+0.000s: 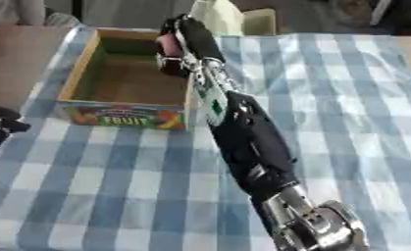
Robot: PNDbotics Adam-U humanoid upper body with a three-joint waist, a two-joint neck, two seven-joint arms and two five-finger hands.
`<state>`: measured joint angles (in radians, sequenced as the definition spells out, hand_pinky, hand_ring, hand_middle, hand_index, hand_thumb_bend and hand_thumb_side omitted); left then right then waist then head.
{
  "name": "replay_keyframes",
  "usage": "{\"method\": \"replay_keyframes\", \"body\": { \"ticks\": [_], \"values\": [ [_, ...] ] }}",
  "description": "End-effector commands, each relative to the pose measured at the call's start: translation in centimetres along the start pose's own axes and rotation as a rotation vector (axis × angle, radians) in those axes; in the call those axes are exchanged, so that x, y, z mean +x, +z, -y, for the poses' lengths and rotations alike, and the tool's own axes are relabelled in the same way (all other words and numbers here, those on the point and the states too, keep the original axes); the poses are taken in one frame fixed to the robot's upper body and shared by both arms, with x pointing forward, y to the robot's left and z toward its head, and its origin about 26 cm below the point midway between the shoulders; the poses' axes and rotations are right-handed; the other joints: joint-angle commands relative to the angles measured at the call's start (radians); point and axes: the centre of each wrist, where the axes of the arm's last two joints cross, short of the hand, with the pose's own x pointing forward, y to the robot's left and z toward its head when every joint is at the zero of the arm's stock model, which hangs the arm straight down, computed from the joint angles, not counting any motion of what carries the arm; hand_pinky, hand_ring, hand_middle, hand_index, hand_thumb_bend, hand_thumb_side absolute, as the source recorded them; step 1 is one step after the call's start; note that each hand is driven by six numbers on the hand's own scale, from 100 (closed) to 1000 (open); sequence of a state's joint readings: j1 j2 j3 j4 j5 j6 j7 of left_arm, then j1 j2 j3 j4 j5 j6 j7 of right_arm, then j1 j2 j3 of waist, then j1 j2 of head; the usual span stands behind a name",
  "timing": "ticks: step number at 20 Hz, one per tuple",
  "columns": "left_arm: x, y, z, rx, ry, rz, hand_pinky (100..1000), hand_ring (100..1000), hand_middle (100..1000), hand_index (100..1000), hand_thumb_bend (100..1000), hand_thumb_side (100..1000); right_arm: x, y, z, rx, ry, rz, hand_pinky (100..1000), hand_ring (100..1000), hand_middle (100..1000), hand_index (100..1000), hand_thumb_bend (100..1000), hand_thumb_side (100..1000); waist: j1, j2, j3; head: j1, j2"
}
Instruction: Pick up objects on the table and place them in the box.
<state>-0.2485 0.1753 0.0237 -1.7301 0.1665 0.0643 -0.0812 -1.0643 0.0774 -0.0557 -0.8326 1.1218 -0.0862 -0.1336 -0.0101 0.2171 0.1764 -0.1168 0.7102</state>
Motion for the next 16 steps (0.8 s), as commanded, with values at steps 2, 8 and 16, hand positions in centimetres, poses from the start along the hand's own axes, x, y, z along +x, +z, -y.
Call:
{"method": "replay_keyframes", "body": {
  "ticks": [2, 8, 16],
  "values": [
    [0.8, -0.5, 0.2, -0.018, -0.003, 0.031, 701, 509, 516, 549, 166, 840, 1.5, -0.4, -0.4, 0.017, 0.03, 0.033, 379, 526, 464, 593, 100, 100, 0.002, -0.012, 0.009, -0.014, -0.013],
    [0.9, -0.5, 0.3, -0.022, 0.0, 0.033, 701, 509, 516, 548, 169, 840, 2.2, 0.3, -2.2, 0.063, 0.042, 0.034, 408, 580, 509, 633, 100, 100, -0.001, -0.009, 0.016, -0.021, -0.015],
    [0.9, -0.6, 0.4, -0.025, 0.001, 0.033, 701, 509, 516, 548, 172, 839, 2.7, 0.6, -3.1, 0.091, 0.059, 0.052, 620, 882, 818, 854, 101, 249, -0.004, -0.009, 0.019, -0.02, -0.016]
  ]
}}
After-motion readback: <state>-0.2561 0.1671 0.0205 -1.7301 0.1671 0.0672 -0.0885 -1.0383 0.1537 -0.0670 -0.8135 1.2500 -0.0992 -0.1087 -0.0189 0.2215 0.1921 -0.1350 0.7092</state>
